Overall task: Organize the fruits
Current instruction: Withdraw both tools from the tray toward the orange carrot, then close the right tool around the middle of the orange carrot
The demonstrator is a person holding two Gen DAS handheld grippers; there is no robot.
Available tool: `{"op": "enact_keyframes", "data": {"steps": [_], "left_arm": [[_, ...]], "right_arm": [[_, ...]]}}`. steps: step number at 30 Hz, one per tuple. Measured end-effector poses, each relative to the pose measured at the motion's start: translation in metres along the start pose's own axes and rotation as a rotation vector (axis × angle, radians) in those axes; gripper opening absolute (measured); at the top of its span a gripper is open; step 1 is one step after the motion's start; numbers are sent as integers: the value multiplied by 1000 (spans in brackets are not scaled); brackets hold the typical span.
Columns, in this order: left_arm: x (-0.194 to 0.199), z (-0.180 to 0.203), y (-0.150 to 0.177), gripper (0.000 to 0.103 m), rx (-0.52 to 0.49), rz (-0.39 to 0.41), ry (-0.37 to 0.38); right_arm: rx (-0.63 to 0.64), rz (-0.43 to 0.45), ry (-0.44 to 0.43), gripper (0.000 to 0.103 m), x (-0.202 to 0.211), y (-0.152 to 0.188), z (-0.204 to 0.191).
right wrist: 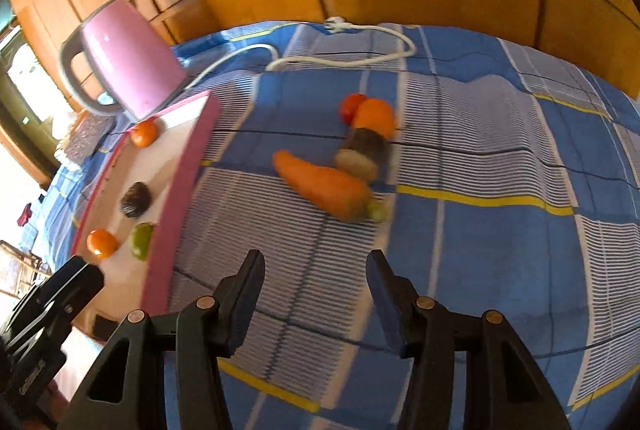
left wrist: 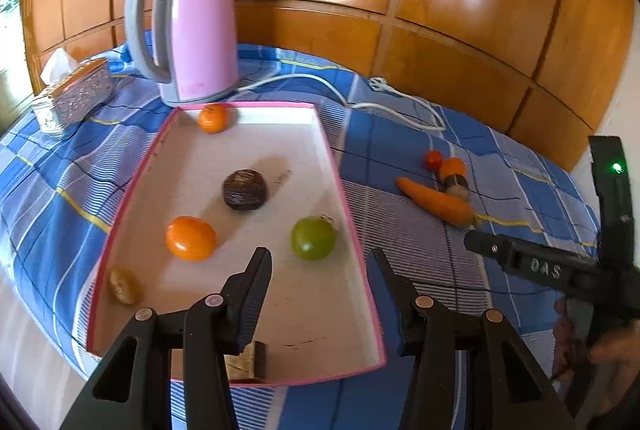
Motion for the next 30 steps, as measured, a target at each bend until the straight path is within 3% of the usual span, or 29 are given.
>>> {"op": "enact_keyframes", "data": {"steps": [5,17,24,30], "left_arm": [[-3,8,1,50,-17,-10,18],[-11,8,0,51,-12,-33,24],[-15,8,-1,52,2,-41,33],[-15,7,0,52,7,-43,38]], "right_arm": [[-17,0,21,53,-5,-10,15],[37,-24,23,54,-36,-38,11],[102,-74,-81,56,-36,-32,-7],[159,-74,-53,54,-39,-35,-12]]}}
Point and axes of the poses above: each gripper's, at about its wrist camera, not at the fingertips, and x roughly against the way its jaws point, z to its right, y to its underside, the point moved 1 cm from there along -x, roughly the way its jaws point, and after that the axes turned 7 degrees about y, right-handed, at the moved point
